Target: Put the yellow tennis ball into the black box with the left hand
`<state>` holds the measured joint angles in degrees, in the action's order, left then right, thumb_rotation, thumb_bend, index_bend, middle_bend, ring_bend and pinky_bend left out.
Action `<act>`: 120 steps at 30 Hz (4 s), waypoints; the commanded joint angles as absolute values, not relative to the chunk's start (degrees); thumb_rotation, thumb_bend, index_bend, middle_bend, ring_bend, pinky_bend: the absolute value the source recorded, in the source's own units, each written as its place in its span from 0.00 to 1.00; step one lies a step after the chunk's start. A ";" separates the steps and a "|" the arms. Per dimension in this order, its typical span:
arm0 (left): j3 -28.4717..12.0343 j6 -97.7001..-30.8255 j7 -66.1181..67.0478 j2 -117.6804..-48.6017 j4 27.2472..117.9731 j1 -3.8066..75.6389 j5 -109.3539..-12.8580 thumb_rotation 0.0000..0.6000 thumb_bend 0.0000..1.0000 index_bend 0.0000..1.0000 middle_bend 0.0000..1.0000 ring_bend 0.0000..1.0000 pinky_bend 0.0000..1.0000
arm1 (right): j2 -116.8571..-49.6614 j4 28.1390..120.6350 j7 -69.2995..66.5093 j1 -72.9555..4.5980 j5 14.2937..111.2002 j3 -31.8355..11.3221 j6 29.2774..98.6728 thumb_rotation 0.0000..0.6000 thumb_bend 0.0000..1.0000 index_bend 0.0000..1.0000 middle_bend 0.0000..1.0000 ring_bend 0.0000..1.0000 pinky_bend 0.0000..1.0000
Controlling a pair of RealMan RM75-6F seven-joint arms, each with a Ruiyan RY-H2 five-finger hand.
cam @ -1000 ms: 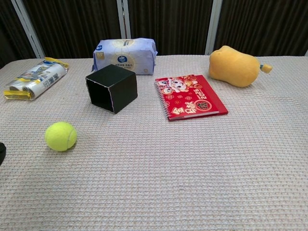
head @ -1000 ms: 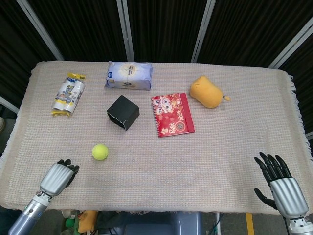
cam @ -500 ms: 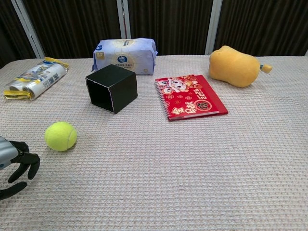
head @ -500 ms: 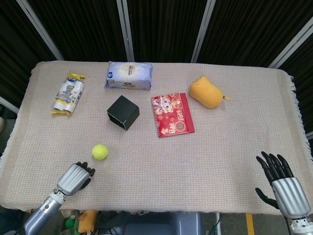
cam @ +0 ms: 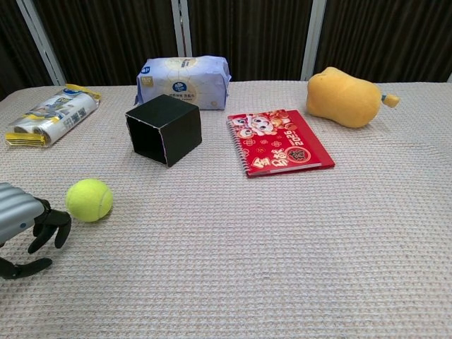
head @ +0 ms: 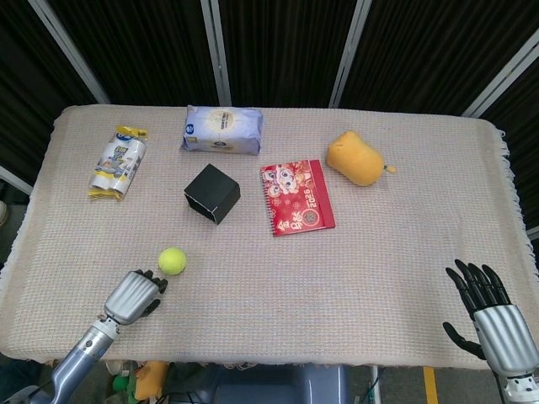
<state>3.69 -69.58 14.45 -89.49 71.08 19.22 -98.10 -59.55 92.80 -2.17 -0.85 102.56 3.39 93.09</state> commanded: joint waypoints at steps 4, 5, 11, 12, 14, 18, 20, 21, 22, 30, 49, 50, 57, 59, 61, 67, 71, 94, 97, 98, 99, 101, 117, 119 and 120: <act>3.02 -68.56 13.88 -89.93 70.94 20.30 -97.21 1.00 0.26 0.51 0.64 0.50 0.62 | -59.46 92.82 -2.35 -0.73 102.65 3.39 93.39 1.00 0.29 0.00 0.00 0.00 0.00; 2.75 -68.31 13.98 -90.08 70.87 20.52 -96.84 1.00 0.25 0.51 0.64 0.49 0.62 | -59.43 92.76 -2.44 -0.68 102.59 3.37 93.49 1.00 0.29 0.00 0.00 0.00 0.00; 1.51 -67.11 14.11 -90.97 70.41 21.68 -95.07 1.00 0.23 0.49 0.62 0.49 0.59 | -59.41 92.80 -2.40 -0.78 102.51 3.36 93.19 1.00 0.29 0.00 0.00 0.00 0.00; 1.42 -66.92 14.07 -91.14 70.26 21.91 -94.93 1.00 0.23 0.49 0.61 0.49 0.59 | -59.40 92.79 -2.40 -0.78 102.52 3.36 93.20 1.00 0.29 0.00 0.00 0.00 0.00; 1.27 -66.60 14.02 -91.39 70.04 22.29 -94.67 1.00 0.23 0.49 0.62 0.48 0.59 | -59.39 92.80 -2.48 -0.77 102.50 3.34 93.24 1.00 0.29 0.00 0.00 0.00 0.00; 0.99 -66.24 13.85 -91.77 69.34 23.00 -94.26 1.00 0.21 0.48 0.62 0.48 0.58 | -59.21 92.79 -2.86 -0.64 102.52 3.33 93.59 1.00 0.29 0.00 0.00 0.00 0.00; 0.76 -66.17 13.58 -91.97 68.83 23.33 -93.97 1.00 0.21 0.48 0.61 0.48 0.58 | -59.13 92.76 -3.08 -0.57 102.57 3.33 93.79 1.00 0.29 0.00 0.00 0.00 0.00; 0.68 -66.14 13.41 -92.04 68.67 23.45 -93.88 1.00 0.21 0.48 0.60 0.48 0.57 | -59.11 92.74 -3.14 -0.56 102.56 3.32 93.84 1.00 0.29 0.00 0.00 0.00 0.00; 0.54 -66.08 13.11 -92.15 68.44 23.68 -93.77 1.00 0.21 0.48 0.60 0.48 0.57 | -59.08 92.74 -3.21 -0.54 102.55 3.31 93.87 1.00 0.29 0.00 0.00 0.00 0.00; -0.39 -65.18 11.42 -92.68 67.24 25.60 -92.99 1.00 0.20 0.46 0.57 0.47 0.55 | -59.05 92.74 -3.20 -0.63 102.55 3.29 93.68 1.00 0.29 0.00 0.00 0.00 0.00; -3.49 -59.26 8.64 -93.77 64.54 30.71 -87.82 1.00 0.20 0.41 0.48 0.39 0.50 | -58.85 92.66 -3.61 -0.44 102.42 3.21 93.99 1.00 0.29 0.00 0.00 0.00 0.00; -3.63 -58.99 8.63 -93.93 64.32 30.93 -87.52 1.00 0.20 0.40 0.48 0.38 0.50 | -58.85 92.68 -3.59 -0.44 102.41 3.20 93.98 1.00 0.29 0.00 0.00 0.00 0.00; -4.39 -58.58 6.98 -95.08 62.29 32.43 -86.75 1.00 0.19 0.37 0.45 0.35 0.48 | -58.69 92.60 -3.98 -0.35 102.35 3.14 94.22 1.00 0.29 0.00 0.00 0.00 0.00; -4.66 -58.24 6.65 -95.34 61.71 32.99 -86.54 1.00 0.19 0.36 0.44 0.35 0.48 | -58.68 92.58 -4.03 -0.37 102.35 3.13 94.19 1.00 0.29 0.00 0.00 0.00 0.00; -5.09 -57.72 6.47 -95.71 61.07 33.63 -86.11 1.00 0.19 0.36 0.44 0.35 0.47 | -58.67 92.56 -4.07 -0.36 102.37 3.14 94.20 1.00 0.29 0.00 0.00 0.00 0.00; -5.65 -56.99 6.00 -96.85 59.51 35.13 -85.54 1.00 0.17 0.35 0.43 0.33 0.44 | -58.60 92.57 -4.21 -0.32 102.27 3.04 94.35 1.00 0.29 0.00 0.00 0.00 0.00; -5.83 -56.86 5.93 -97.83 58.17 35.82 -85.13 1.00 0.14 0.32 0.39 0.25 0.34 | -58.42 92.51 -4.53 -0.25 102.31 3.04 94.56 1.00 0.29 0.00 0.00 0.00 0.00; -4.65 -58.58 5.78 -100.55 54.32 37.89 -85.92 1.00 0.11 0.14 0.11 0.00 0.00 | -58.21 92.27 -5.07 -0.11 102.42 2.91 95.02 1.00 0.29 0.00 0.00 0.00 0.00; -4.67 -59.50 5.91 -100.65 54.09 37.76 -86.01 1.00 0.11 0.12 0.07 0.00 0.00 | -58.18 92.36 -4.97 -0.11 102.44 2.92 94.96 1.00 0.29 0.00 0.00 0.00 0.00; -4.64 -59.97 5.81 -100.60 54.15 37.68 -86.13 1.00 0.11 0.12 0.07 0.00 0.00 | -58.16 92.40 -4.94 -0.08 102.45 2.93 95.02 1.00 0.29 0.00 0.00 0.00 0.00; -4.58 -60.25 5.73 -100.53 54.23 37.62 -86.23 1.00 0.10 0.11 0.06 0.00 0.00 | -58.15 92.43 -4.93 -0.06 102.46 2.93 95.05 1.00 0.29 0.00 0.00 0.00 0.00; -4.12 -60.96 5.59 -99.89 54.98 37.31 -86.67 1.00 0.10 0.10 0.06 0.00 0.00 | -58.11 92.48 -4.89 0.00 102.42 2.91 95.12 1.00 0.29 0.00 0.00 0.00 0.00; 6.30 -81.44 10.16 -80.93 81.25 25.06 -97.55 1.00 0.09 0.08 0.07 0.00 0.00 | -59.10 92.85 -2.55 -0.20 102.81 3.29 93.82 1.00 0.29 0.00 0.00 0.00 0.00; 9.07 -82.56 12.88 -77.63 85.29 21.57 -96.45 1.00 0.07 0.05 0.06 0.00 0.00 | -59.24 92.96 -2.22 -0.18 102.92 3.30 93.81 1.00 0.29 0.00 0.00 0.00 0.00; 9.88 -82.89 13.79 -76.61 86.61 20.43 -95.90 1.00 0.06 0.04 0.05 0.00 0.00 | -59.25 92.98 -2.15 -0.14 102.97 3.31 93.90 1.00 0.29 0.00 0.00 0.00 0.00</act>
